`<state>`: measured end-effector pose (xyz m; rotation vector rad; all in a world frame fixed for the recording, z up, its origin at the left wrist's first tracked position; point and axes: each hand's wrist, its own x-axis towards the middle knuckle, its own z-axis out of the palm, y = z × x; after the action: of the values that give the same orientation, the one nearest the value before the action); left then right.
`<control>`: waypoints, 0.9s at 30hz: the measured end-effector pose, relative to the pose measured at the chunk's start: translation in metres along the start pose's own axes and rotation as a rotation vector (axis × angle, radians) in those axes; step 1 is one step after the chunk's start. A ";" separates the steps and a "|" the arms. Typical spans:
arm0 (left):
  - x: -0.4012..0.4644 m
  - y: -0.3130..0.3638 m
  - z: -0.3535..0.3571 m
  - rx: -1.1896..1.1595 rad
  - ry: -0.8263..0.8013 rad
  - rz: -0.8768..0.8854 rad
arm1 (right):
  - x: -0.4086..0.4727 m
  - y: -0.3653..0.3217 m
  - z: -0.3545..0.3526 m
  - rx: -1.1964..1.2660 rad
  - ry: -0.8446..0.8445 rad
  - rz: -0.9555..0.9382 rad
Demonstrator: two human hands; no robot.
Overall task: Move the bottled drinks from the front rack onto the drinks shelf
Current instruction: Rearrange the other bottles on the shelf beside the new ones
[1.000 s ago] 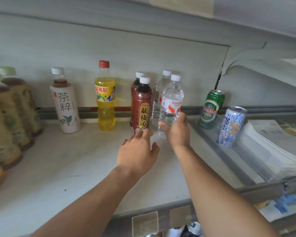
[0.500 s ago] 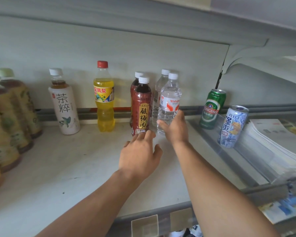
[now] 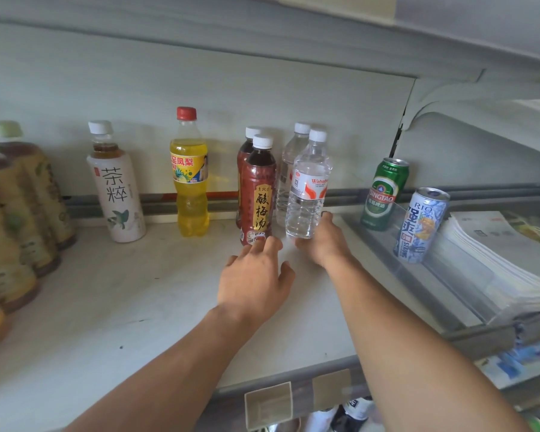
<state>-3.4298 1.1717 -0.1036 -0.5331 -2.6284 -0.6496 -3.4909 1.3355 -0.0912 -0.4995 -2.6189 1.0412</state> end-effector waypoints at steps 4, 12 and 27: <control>-0.002 0.002 -0.001 -0.010 -0.025 0.020 | -0.020 0.005 -0.015 -0.053 -0.034 -0.004; -0.016 0.014 -0.026 -0.030 -0.025 0.092 | -0.101 -0.001 -0.047 -0.244 0.072 -0.175; -0.116 0.023 -0.070 0.092 0.035 0.462 | -0.264 0.016 -0.044 -0.437 0.306 -0.373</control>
<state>-3.3016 1.1245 -0.0891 -1.0435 -2.3622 -0.3837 -3.2329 1.2633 -0.1055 -0.2169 -2.5162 0.2527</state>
